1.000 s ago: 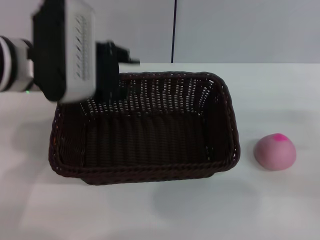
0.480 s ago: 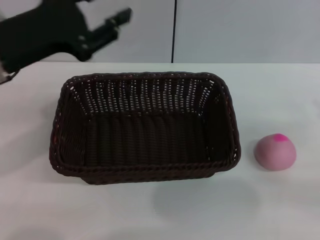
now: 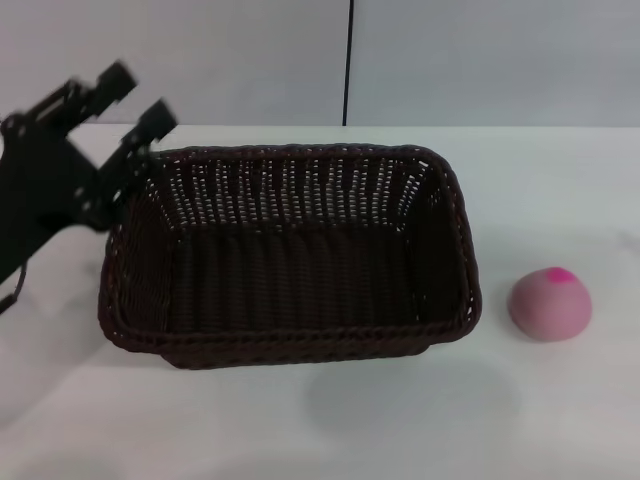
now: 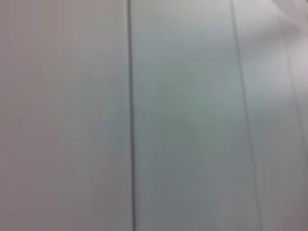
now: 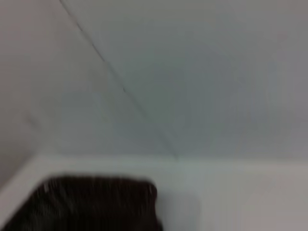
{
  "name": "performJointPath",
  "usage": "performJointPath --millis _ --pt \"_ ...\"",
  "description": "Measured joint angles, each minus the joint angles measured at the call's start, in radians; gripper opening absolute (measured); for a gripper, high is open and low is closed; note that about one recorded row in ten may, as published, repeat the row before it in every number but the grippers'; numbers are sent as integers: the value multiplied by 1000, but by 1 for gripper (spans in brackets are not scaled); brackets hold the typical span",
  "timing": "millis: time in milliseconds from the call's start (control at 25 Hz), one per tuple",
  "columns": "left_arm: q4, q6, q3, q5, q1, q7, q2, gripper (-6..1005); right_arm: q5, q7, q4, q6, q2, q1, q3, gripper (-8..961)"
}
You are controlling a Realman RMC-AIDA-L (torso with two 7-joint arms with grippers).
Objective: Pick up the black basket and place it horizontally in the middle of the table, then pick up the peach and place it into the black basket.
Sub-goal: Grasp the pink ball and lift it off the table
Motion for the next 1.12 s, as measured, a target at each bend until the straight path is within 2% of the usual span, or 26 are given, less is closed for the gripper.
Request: performJointPath --millis 120,200,240,280,400,440,480,600,880,1120 --pt "-87 28 -21 -17 -7 36 1 482 -161 116 1 -80 -31 105 -43 672" --pt "-139 45 -42 -24 -9 59 -1 482 -257 165 26 -111 -40 167 -88 662" --pt "-139 45 -42 -24 -9 59 -1 481 -362 187 38 -114 -31 220 -128 658" --pt "-178 58 -55 -35 -12 69 -2 481 -362 187 38 -114 -31 220 -128 653" --pt "-249 90 -80 -60 -21 88 -1 481 -523 198 49 -99 7 294 -148 639" --pt "-284 104 -95 -68 -29 105 -1 482 -607 199 68 -85 28 333 -148 634" --pt "-284 104 -95 -68 -29 105 -1 482 -607 199 68 -85 28 333 -148 630" --pt "-303 114 -101 -69 -40 113 2 481 -657 200 124 -45 53 368 -157 616" --pt "-316 108 -104 -67 -63 120 3 477 -644 199 313 85 75 406 -238 583" --pt "-330 107 -104 -64 -79 141 4 474 -672 217 387 140 79 418 -288 555"
